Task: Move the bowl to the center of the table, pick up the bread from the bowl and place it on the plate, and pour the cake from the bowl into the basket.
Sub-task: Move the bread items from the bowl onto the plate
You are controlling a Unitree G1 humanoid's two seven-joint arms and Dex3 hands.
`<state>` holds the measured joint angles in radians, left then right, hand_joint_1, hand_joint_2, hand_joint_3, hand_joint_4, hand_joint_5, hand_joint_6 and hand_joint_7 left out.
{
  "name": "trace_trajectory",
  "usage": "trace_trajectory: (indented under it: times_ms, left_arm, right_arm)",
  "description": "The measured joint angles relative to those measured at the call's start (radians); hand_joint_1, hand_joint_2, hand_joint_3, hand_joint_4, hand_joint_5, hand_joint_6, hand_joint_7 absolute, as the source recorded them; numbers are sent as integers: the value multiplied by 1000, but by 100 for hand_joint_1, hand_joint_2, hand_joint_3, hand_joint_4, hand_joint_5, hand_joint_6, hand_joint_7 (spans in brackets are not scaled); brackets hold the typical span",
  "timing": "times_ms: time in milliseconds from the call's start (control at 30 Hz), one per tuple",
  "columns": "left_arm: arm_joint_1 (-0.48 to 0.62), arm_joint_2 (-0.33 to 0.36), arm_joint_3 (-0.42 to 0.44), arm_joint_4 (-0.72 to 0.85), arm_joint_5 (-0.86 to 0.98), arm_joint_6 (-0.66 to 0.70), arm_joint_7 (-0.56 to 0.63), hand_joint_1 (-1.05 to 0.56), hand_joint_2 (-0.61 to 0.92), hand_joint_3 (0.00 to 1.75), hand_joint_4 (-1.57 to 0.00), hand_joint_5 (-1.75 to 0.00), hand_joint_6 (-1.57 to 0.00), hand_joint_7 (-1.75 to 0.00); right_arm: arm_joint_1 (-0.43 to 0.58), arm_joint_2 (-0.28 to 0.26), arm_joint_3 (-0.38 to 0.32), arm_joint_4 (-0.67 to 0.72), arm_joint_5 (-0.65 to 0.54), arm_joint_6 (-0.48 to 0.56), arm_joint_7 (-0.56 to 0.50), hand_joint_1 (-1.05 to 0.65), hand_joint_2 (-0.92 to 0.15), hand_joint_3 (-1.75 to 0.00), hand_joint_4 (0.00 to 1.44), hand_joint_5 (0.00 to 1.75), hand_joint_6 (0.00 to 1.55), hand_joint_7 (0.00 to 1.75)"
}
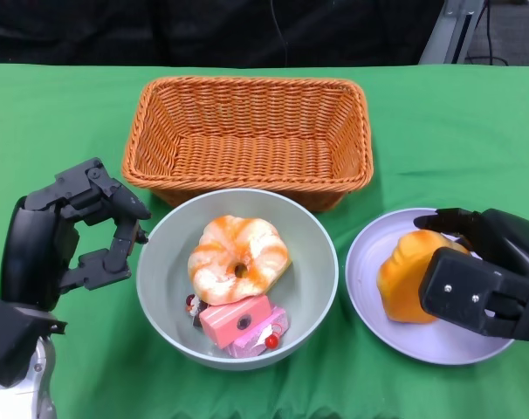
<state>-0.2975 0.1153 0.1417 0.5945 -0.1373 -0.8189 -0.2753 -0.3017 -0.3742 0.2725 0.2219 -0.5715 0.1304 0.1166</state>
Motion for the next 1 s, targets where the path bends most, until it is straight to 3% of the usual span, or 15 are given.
trace_trajectory:
  times_ms: [267, 467, 767, 1000]
  left_arm:
    - [0, -3, 0, 10, 2, -2, 0, 0, 55, 115, -84, -154, -80, -135]
    - [0, -4, 0, 10, 2, -1, 0, 1, 56, 114, -83, -153, -80, -135]
    - [0, -4, 0, 7, 1, -1, 0, 1, 56, 115, -83, -154, -80, -135]
    - [0, -4, 0, 2, 2, 0, 0, -1, 55, 116, -82, -154, -79, -135]
  right_arm:
    - [19, -2, 25, -54, -43, 42, 30, -43, -92, -12, 19, 0, 28, 0]
    - [29, -2, 32, -81, -66, 50, 37, -45, -92, -11, 14, 0, 25, 0]
    - [60, 18, 16, -116, -58, 7, -65, -41, -92, -5, 17, 1, 27, 0]
    - [117, 53, -58, -213, 30, -164, -181, -44, -92, -4, 35, 10, 40, 5]
